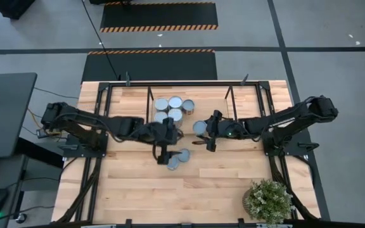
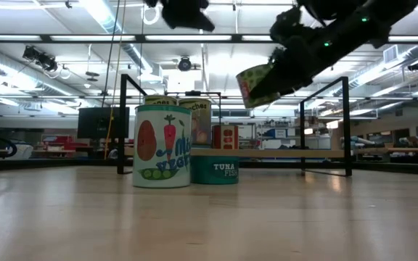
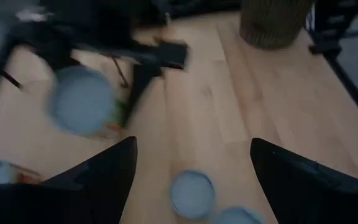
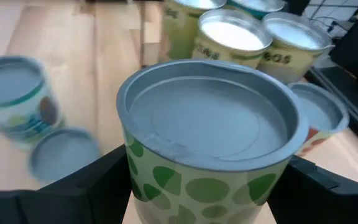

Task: Pick and place cans onto a shelf
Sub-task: Put the canned peas on the shelf

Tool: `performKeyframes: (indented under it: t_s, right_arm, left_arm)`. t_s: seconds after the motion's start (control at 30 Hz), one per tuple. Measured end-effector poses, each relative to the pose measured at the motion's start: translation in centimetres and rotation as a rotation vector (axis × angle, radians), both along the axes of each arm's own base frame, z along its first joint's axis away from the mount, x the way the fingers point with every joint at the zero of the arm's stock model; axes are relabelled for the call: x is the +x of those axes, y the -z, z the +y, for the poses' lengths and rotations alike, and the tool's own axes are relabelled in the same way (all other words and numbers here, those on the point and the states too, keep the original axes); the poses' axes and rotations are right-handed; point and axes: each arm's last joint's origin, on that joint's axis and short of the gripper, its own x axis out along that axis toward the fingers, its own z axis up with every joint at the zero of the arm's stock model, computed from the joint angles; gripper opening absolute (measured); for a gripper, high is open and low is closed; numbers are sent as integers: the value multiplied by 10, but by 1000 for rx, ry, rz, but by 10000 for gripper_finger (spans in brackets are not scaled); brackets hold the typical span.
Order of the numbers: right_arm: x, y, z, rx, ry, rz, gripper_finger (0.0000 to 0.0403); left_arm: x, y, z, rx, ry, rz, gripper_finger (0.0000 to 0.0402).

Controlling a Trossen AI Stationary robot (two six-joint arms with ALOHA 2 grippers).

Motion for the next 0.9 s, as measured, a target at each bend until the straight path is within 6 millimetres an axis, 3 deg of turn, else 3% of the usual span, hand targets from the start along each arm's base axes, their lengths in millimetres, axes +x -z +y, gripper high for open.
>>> performKeyframes:
  t_s: [0.2, 0.33, 0.73, 0.9]
  right_arm:
    - [23, -2, -17, 19, 0, 26, 309]
    - [37, 4, -27, 22, 27, 84, 309]
    - [62, 19, -51, 50, 111, 243, 309]
    - [62, 21, -55, 66, 108, 275, 309]
  left_arm:
    - [-9, 28, -9, -21, -31, 17, 318]
    - [-22, 34, -11, -49, -34, -26, 318]
    - [-81, 33, -16, -108, -45, -205, 318]
    - [-94, 27, -22, -126, -46, -270, 318]
